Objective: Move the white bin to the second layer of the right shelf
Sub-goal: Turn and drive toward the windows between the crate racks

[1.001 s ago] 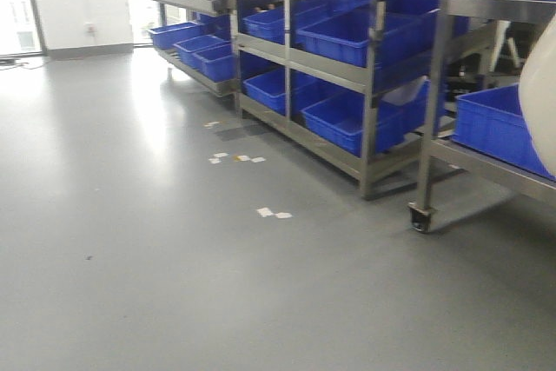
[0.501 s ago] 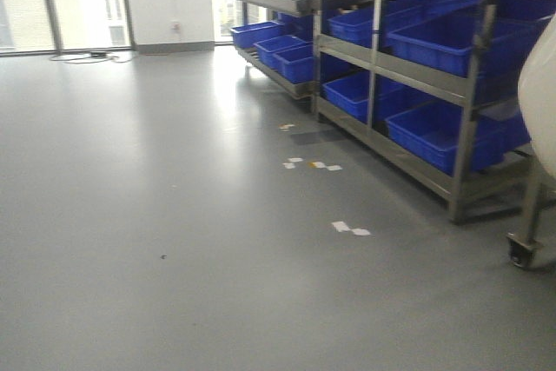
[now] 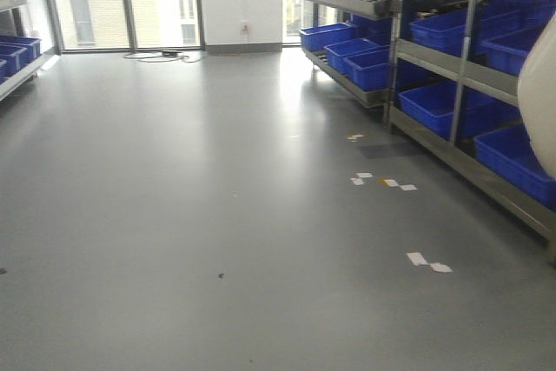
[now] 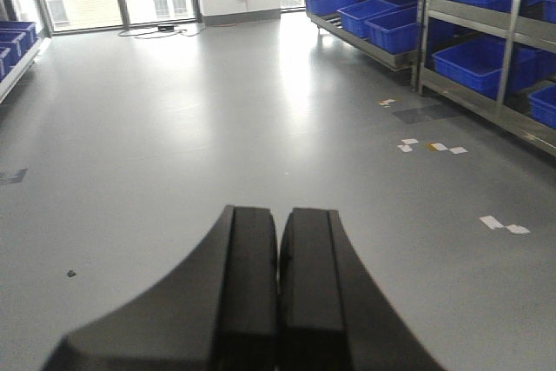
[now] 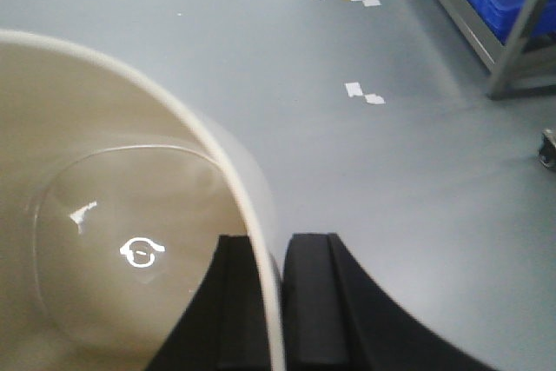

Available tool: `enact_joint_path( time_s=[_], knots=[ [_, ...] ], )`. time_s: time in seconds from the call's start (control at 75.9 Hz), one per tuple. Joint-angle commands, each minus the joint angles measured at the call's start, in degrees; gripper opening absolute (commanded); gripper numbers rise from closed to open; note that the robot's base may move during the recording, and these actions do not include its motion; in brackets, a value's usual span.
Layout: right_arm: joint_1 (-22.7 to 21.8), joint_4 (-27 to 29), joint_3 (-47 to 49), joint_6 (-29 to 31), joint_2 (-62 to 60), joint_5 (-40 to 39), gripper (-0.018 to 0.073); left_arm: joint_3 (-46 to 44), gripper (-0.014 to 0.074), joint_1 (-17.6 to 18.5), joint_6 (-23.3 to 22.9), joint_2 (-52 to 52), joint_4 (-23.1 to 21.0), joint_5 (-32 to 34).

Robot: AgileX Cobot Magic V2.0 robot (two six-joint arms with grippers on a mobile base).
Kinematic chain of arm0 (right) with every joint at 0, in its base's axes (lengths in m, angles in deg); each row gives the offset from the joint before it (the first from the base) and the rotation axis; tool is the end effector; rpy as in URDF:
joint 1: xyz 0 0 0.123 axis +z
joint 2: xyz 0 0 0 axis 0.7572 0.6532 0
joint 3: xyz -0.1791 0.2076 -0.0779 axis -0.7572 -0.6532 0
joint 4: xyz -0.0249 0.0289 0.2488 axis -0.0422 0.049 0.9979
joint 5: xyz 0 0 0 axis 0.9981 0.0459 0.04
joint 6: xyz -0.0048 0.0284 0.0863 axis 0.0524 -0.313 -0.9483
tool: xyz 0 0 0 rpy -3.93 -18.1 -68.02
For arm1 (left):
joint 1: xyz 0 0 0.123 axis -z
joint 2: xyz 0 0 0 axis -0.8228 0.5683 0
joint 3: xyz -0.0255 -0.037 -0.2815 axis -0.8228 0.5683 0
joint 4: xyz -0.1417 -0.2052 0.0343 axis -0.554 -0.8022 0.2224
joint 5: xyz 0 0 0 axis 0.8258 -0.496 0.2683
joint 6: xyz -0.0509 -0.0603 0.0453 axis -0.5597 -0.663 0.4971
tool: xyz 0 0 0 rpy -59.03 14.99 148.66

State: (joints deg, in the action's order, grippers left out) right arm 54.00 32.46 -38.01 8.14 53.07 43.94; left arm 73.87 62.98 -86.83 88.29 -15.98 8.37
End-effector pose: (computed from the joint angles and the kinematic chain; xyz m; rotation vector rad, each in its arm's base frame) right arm 0.1043 0.0043 0.2893 0.0499 2.0195 0.0699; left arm 0.0554 -0.0075 0.1963 0.1451 1.6408 -0.0681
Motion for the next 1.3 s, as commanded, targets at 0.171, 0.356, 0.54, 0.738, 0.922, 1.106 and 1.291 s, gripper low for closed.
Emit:
enact_joint_path(
  time_s=[0.171, 0.356, 0.54, 0.738, 0.922, 1.106, 1.291],
  knots=[
    [-0.28, -0.29, 1.82, 0.46, 0.03, -5.08, 0.0027, 2.11, 0.0085, 0.19, -0.30, -0.79, 0.00, 4.91],
    [-0.28, -0.29, 1.82, 0.46, 0.03, -5.08, 0.0027, 2.11, 0.0085, 0.19, -0.30, -0.79, 0.00, 4.91],
    [-0.28, -0.29, 1.82, 0.46, 0.03, -5.08, 0.0027, 2.11, 0.0085, 0.19, -0.30, -0.79, 0.00, 4.91],
    [-0.28, -0.29, 1.82, 0.46, 0.03, -5.08, 0.0027, 2.11, 0.0085, 0.19, -0.30, -0.79, 0.00, 4.91],
    [-0.28, -0.29, 1.82, 0.46, 0.03, -5.08, 0.0027, 2.11, 0.0085, 0.19, -0.30, -0.79, 0.00, 4.91],
    [-0.28, -0.29, 1.82, 0.46, 0.03, -5.08, 0.0027, 2.11, 0.0085, 0.19, -0.30, -0.79, 0.00, 4.91],
    [-0.28, -0.29, 1.82, 0.46, 0.03, -5.08, 0.0027, 2.11, 0.0085, 0.19, -0.30, -0.79, 0.00, 4.91]
  ],
)
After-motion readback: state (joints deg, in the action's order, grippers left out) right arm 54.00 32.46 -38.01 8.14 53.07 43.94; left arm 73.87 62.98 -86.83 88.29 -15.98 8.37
